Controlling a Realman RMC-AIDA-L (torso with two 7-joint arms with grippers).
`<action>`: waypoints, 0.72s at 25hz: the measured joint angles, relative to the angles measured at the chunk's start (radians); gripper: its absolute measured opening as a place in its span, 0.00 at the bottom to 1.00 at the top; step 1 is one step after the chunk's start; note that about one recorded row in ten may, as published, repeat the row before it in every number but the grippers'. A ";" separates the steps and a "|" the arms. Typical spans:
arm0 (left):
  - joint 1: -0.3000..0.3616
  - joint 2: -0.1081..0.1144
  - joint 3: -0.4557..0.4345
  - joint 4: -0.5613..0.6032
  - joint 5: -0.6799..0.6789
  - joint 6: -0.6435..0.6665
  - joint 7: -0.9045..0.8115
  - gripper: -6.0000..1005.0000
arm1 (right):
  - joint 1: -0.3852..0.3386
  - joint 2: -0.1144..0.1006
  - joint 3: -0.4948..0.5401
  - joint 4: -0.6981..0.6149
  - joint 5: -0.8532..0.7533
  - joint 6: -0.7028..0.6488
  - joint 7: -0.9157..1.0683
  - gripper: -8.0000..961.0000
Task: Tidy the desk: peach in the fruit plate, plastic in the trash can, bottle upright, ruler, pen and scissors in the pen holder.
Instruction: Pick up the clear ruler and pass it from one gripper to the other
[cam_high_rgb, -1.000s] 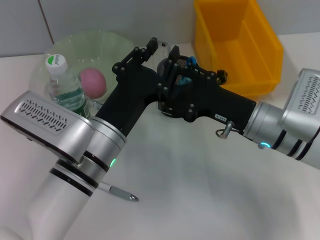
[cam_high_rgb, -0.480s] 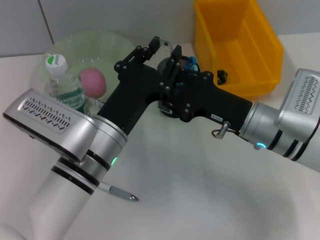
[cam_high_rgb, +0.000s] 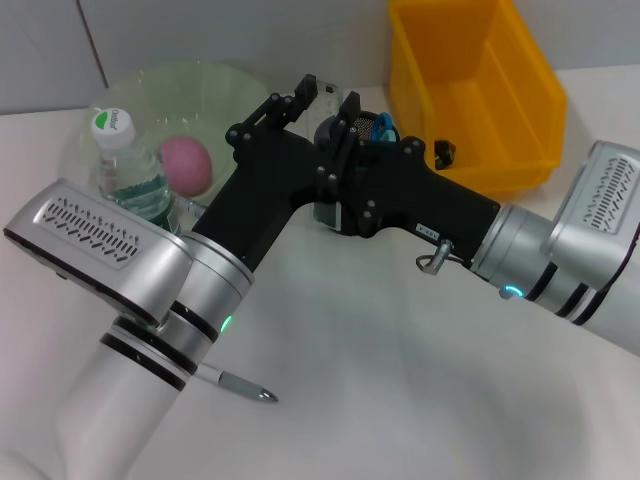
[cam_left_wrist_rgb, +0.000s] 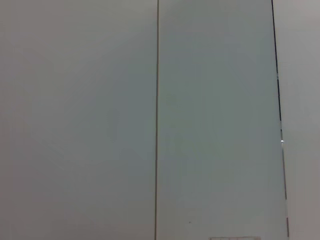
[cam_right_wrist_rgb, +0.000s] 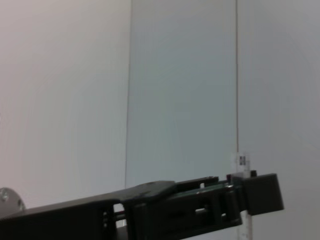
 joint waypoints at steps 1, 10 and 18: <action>0.000 0.000 0.000 0.000 0.000 0.000 0.000 0.39 | 0.000 0.000 0.002 0.000 0.000 0.000 0.000 0.13; 0.001 0.000 0.000 0.002 0.007 0.001 0.000 0.41 | 0.002 0.000 0.008 0.001 0.000 0.004 0.007 0.02; 0.002 0.000 0.002 0.006 0.010 0.003 -0.013 0.43 | -0.002 -0.002 0.009 -0.002 -0.005 0.000 0.008 0.02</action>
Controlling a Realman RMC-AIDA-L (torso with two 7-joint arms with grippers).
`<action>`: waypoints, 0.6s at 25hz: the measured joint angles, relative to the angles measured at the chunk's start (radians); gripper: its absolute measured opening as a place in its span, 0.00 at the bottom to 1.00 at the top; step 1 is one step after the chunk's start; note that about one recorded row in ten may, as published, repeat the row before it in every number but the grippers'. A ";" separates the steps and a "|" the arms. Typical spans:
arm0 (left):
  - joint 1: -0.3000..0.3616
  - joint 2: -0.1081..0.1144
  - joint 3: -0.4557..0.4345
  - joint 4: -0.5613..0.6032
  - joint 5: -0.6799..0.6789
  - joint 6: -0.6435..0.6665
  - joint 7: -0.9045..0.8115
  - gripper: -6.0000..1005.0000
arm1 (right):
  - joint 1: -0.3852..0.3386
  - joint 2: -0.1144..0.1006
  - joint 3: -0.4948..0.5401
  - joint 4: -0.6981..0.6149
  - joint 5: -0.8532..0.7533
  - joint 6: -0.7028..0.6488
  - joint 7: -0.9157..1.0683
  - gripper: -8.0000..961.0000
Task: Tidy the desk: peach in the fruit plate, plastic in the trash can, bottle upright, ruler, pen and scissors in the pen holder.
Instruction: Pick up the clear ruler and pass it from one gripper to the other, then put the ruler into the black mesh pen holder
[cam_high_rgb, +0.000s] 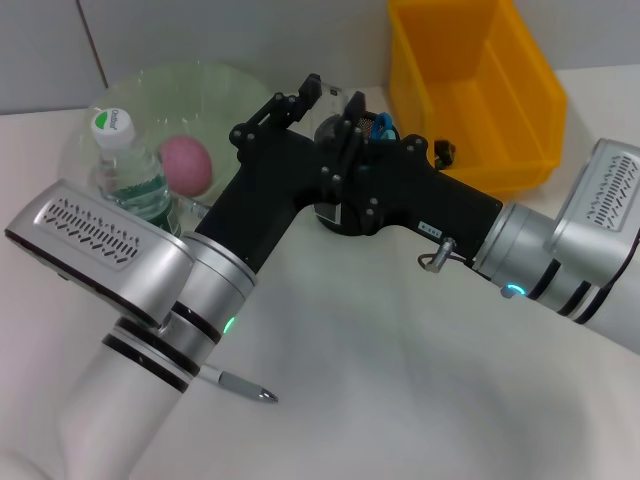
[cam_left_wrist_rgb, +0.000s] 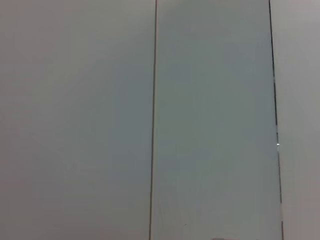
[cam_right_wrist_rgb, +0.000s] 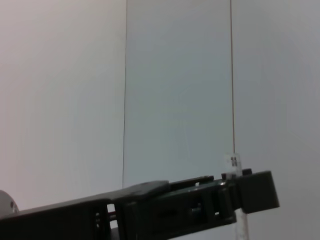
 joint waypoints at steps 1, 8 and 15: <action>0.000 0.000 0.000 0.000 0.000 0.000 0.000 0.44 | -0.001 0.000 0.000 -0.001 -0.001 0.000 0.000 0.02; -0.004 0.000 0.002 -0.002 0.006 0.002 -0.027 0.51 | -0.006 -0.002 0.000 -0.005 -0.002 -0.004 0.000 0.04; 0.019 0.003 -0.004 0.002 0.068 0.037 -0.103 0.72 | -0.015 -0.002 0.085 -0.029 0.005 -0.036 -0.015 0.05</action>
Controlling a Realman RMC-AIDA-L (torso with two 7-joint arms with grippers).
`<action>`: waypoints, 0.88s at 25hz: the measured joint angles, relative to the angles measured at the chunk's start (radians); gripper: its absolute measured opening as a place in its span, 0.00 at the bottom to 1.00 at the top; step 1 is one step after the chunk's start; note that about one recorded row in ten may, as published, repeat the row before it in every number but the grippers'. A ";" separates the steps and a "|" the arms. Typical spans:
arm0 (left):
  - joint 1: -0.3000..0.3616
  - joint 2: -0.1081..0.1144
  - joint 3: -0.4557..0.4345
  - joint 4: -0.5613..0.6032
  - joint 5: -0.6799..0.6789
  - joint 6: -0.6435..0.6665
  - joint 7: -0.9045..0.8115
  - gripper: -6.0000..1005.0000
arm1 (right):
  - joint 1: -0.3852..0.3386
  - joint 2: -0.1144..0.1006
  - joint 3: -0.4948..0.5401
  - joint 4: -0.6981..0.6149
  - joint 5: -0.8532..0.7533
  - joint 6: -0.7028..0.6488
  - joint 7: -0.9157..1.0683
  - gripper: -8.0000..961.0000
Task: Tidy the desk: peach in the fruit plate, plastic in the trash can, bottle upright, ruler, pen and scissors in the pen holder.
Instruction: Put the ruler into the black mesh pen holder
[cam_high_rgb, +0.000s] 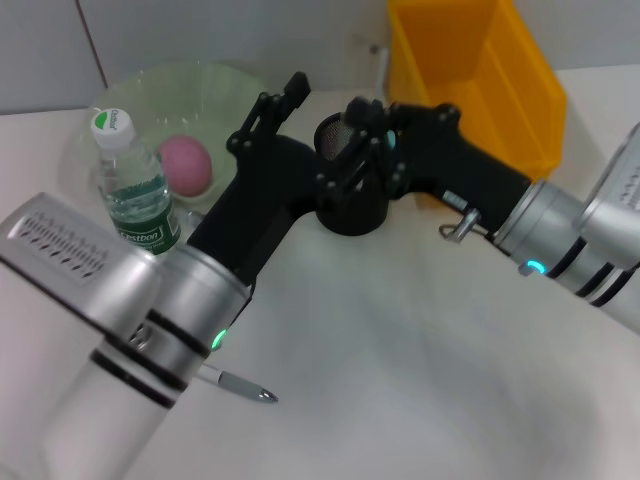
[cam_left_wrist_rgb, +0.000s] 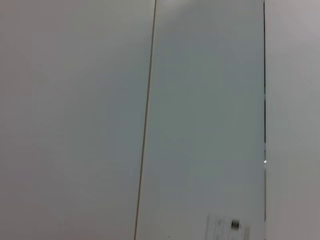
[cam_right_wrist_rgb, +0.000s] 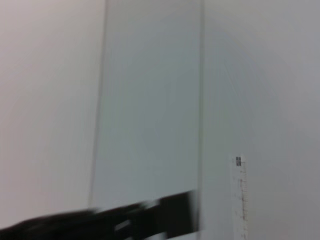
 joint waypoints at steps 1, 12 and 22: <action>0.016 0.004 -0.007 -0.002 0.024 0.010 -0.031 0.75 | -0.001 0.000 0.021 -0.003 0.000 -0.004 -0.007 0.06; 0.219 0.028 -0.172 -0.011 0.380 0.104 -0.305 0.80 | 0.039 -0.002 0.136 -0.003 0.001 0.060 -0.035 0.08; 0.240 0.072 -0.197 -0.021 0.450 0.069 -0.405 0.80 | 0.094 0.002 0.142 0.014 0.001 0.191 -0.015 0.10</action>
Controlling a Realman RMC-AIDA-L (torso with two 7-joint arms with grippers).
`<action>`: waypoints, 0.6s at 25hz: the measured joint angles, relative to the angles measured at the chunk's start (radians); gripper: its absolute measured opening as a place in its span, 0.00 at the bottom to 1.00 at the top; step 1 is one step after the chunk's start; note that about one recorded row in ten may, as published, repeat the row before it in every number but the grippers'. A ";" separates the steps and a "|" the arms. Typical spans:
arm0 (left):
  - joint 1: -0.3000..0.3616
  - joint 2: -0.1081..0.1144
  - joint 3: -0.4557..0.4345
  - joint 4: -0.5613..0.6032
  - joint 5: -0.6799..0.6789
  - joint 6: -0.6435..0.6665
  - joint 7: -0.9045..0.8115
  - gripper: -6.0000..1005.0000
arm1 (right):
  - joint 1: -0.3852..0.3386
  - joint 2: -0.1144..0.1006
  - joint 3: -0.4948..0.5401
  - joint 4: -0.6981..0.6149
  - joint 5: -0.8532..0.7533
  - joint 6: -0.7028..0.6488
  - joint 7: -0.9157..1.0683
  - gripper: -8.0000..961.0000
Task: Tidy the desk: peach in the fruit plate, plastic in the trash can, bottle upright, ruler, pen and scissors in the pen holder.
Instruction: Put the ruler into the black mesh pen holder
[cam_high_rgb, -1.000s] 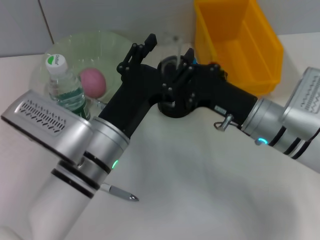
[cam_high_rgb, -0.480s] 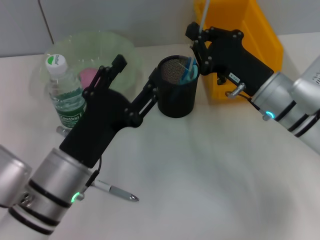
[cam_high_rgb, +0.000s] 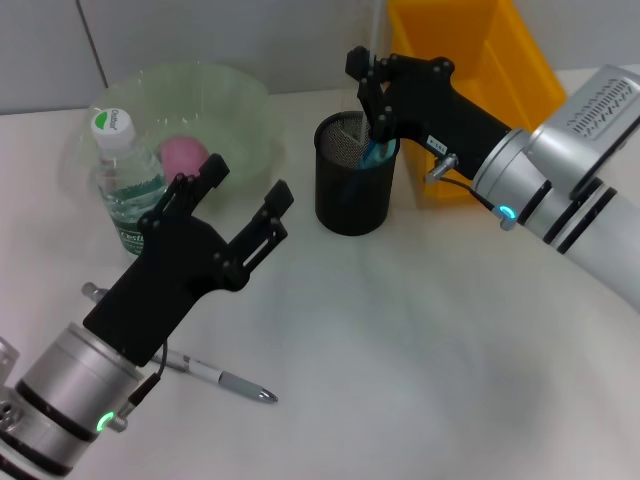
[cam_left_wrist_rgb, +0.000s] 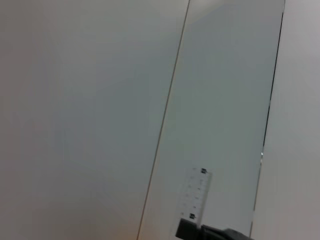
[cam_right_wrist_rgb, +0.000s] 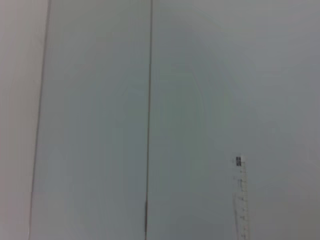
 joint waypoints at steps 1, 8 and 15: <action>0.008 0.011 -0.002 0.000 0.024 -0.005 -0.007 0.80 | 0.003 0.000 0.000 0.002 0.000 0.013 0.003 0.10; 0.019 0.018 -0.015 0.000 0.044 -0.020 -0.009 0.79 | 0.025 -0.001 -0.005 0.031 -0.006 0.109 0.006 0.12; 0.021 0.023 -0.016 -0.004 0.046 -0.022 -0.009 0.79 | 0.033 0.000 0.001 0.056 -0.007 0.178 0.008 0.13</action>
